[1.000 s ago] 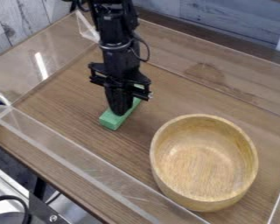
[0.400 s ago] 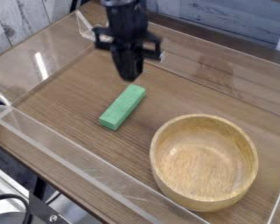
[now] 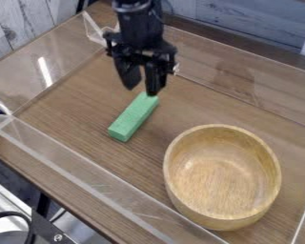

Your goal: Put the green block in the brown bowl

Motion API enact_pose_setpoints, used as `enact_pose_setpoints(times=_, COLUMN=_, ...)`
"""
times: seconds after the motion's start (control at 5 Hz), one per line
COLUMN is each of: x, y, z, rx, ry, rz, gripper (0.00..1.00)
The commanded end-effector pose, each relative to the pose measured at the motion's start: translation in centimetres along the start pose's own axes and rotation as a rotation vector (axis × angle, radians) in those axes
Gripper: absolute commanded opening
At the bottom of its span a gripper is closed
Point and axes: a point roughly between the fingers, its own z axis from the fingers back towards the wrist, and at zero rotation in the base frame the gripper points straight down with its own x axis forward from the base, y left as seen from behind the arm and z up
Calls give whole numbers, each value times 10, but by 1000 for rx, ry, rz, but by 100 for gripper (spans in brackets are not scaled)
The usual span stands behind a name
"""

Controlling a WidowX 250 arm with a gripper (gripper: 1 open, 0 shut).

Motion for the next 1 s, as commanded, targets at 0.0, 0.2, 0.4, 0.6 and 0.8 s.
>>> enact_pose_setpoints(times=0.0, x=2, y=10, z=-4, rx=28, ry=-24, rz=-6, gripper=100)
enact_pose_setpoints(times=0.2, x=0, y=19, z=-21, rx=50, ry=-21, rz=-11, gripper=100)
enact_pose_setpoints(times=0.4, x=-4, y=26, z=-38, rx=68, ry=-17, rz=-14, gripper=100)
enact_pose_setpoints(times=0.6, x=-6, y=33, z=-52, rx=81, ry=-6, rz=-6, gripper=100)
enact_pose_setpoints(times=0.8, x=-5, y=35, z=-56, rx=81, ry=1, rz=0, gripper=0)
